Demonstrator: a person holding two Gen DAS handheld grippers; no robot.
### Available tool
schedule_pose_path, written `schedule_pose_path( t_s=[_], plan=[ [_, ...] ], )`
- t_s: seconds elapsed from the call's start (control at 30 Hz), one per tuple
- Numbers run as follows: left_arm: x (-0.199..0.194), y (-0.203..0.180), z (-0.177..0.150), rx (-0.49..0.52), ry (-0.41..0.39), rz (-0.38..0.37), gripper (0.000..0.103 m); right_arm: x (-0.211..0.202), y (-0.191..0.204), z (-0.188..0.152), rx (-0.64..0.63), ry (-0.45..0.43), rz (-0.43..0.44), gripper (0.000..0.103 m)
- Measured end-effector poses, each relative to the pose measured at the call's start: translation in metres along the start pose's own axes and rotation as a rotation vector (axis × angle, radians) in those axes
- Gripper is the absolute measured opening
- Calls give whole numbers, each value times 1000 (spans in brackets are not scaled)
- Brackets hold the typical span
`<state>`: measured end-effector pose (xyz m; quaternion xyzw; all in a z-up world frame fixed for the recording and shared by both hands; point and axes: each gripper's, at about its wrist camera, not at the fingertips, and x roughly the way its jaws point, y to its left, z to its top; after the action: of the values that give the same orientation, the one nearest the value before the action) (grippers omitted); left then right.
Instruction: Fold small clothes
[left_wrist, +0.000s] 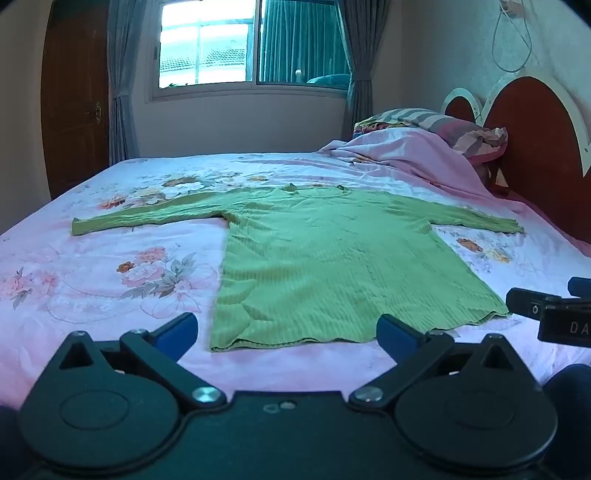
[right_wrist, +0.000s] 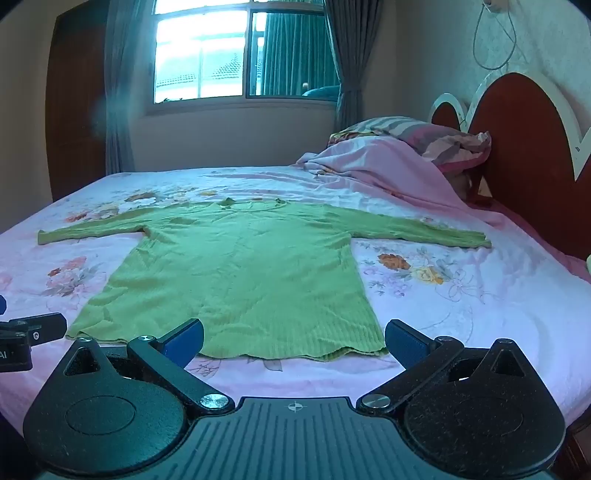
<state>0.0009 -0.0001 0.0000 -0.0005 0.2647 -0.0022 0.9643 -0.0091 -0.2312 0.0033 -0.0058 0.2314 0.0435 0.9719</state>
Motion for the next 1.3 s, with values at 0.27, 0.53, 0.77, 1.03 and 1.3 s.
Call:
schedule_pose_path(
  t_s=[0.27,0.53,0.77,1.03,1.3],
  plan=[
    [-4,6,2,-14,-9,-17,102,-1,1,4,-2,-2,8,103],
    [-5,-1,2,4,-24,-4,102,-7,-1,4,6,-8,14,103],
    [-7,-3,3,5,-34,-2,102,-9,-2,4,8,-16,15,103],
    [-6,-3,4,6,-30,-7,102,-9,-2,4,7,-16,14,103],
    [-8,-4,3,8,-36,-5,102,-10,-2,4,6,-18,15,103]
  ],
)
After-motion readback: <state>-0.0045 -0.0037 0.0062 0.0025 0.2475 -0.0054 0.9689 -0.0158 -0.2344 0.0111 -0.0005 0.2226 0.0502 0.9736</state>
